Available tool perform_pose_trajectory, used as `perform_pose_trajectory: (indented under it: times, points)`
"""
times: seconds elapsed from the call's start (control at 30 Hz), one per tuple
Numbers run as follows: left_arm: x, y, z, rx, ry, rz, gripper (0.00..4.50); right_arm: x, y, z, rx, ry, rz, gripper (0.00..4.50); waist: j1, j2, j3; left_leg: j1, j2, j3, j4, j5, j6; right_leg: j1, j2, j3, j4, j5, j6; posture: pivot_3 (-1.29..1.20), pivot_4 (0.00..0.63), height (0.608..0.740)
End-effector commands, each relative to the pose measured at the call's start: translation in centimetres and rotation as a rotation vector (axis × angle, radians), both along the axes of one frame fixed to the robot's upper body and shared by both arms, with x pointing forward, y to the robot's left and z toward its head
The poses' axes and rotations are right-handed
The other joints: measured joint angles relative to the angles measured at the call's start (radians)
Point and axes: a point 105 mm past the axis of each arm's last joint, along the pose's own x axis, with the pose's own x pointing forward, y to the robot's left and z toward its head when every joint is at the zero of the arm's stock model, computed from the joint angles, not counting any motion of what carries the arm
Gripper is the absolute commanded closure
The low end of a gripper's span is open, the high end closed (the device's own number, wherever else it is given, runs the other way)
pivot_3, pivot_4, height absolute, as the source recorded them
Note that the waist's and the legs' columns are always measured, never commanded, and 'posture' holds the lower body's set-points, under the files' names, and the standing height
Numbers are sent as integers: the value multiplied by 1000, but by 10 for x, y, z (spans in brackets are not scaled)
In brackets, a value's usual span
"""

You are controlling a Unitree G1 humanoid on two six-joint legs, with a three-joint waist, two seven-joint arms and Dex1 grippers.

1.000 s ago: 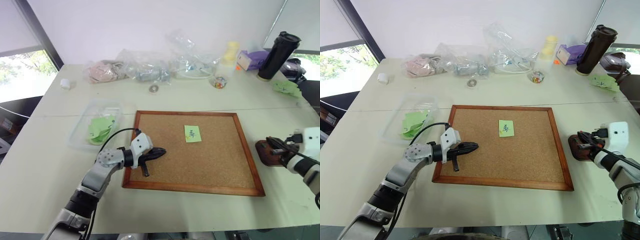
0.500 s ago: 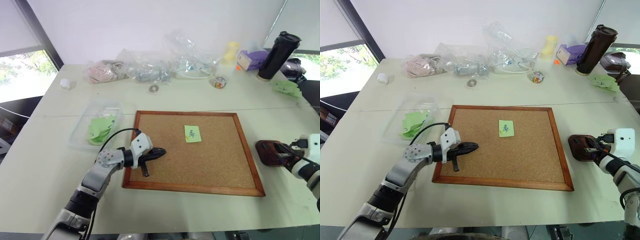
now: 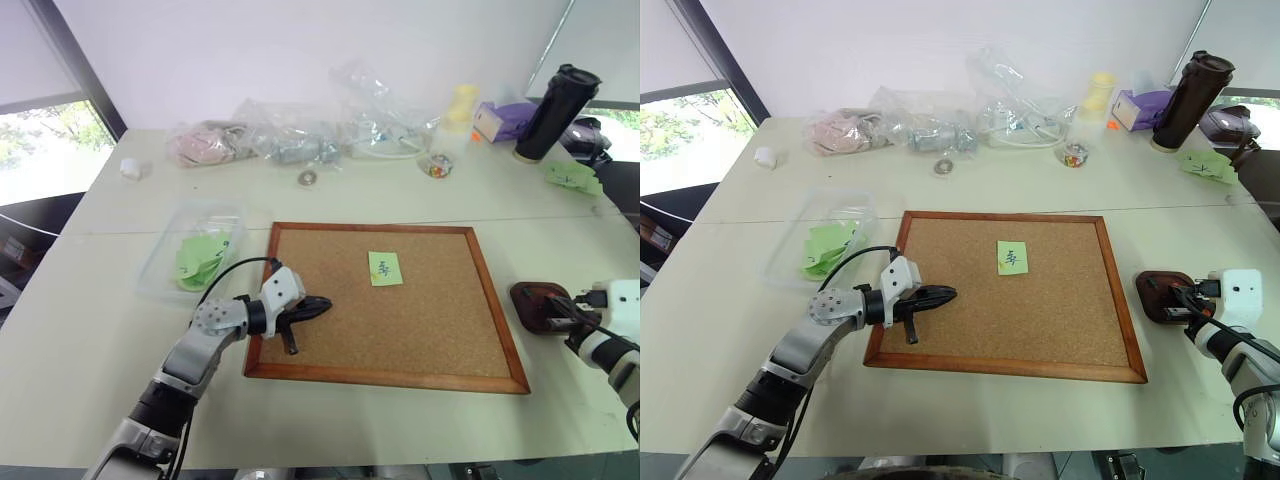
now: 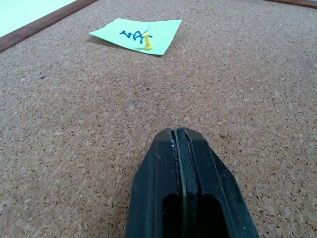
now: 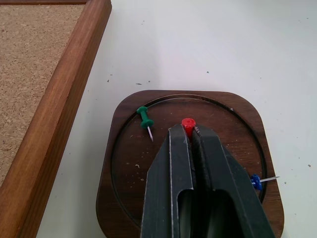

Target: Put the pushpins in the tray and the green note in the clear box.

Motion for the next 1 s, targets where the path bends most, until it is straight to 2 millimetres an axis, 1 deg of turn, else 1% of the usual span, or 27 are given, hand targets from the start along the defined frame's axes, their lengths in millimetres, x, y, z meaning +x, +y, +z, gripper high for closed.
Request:
perform_pose_trajectory:
  times: [0.03, 0.13, 0.2, 0.37, 0.7, 0.83, 0.93, 1.0]
  points:
    - [-13, 0, -29, 69, 98, -24, 4500, -1, 1, -5, 15, 18, 1, 3166, -1, 1, 0, 0, 0, 0, 0, 0, 0, 0, 0, 0, 0, 0, 0, 0, 150, 740]
    - [-12, 0, -28, 71, 96, -28, 4500, 0, 1, -4, 1, 18, 4, 1585, 0, 0, 0, 0, 0, 0, 0, 0, 0, 1, 0, 0, -2, 0, 0, 0, 150, 740]
    - [-12, 0, -28, 72, 95, -29, 4500, 0, 1, -1, 0, 14, 7, 623, 0, 0, 0, 0, 0, 0, 0, 0, 0, 1, 0, 0, -2, 0, 0, 0, 150, 740]
    - [-12, -1, -28, 70, 96, -31, 4500, 1, 1, 9, -4, -10, 15, 623, 1, 1, 0, 0, 0, 0, 0, 0, 0, 1, 0, 0, -3, 0, 0, 0, 150, 740]
    - [-12, -3, -28, 64, 97, -33, 4500, 4, 3, 38, -19, -74, 51, 623, 1, 1, 0, -1, 0, 0, -1, 0, 0, 1, 0, 0, -3, 0, 0, 0, 150, 740]
    - [-12, -3, -28, 63, 97, -35, 4500, 9, 7, 62, -35, -129, 85, 623, 1, 1, 0, -1, 0, 0, -1, 0, 0, 1, 0, 0, -3, 0, 0, 0, 150, 740]
    - [-12, -3, -28, 64, 97, -34, 4500, 11, 16, 79, -38, -163, 130, 623, 2, 1, 0, -1, 0, 0, -1, 0, 0, 1, 0, 0, -3, 0, 0, 0, 150, 740]
    - [-12, -3, -27, 64, 96, -34, 4500, 14, 27, 88, -27, -178, 179, 623, 2, 1, 0, -1, 0, 0, -1, 0, 0, 1, 0, 0, -3, 0, 0, 0, 150, 740]
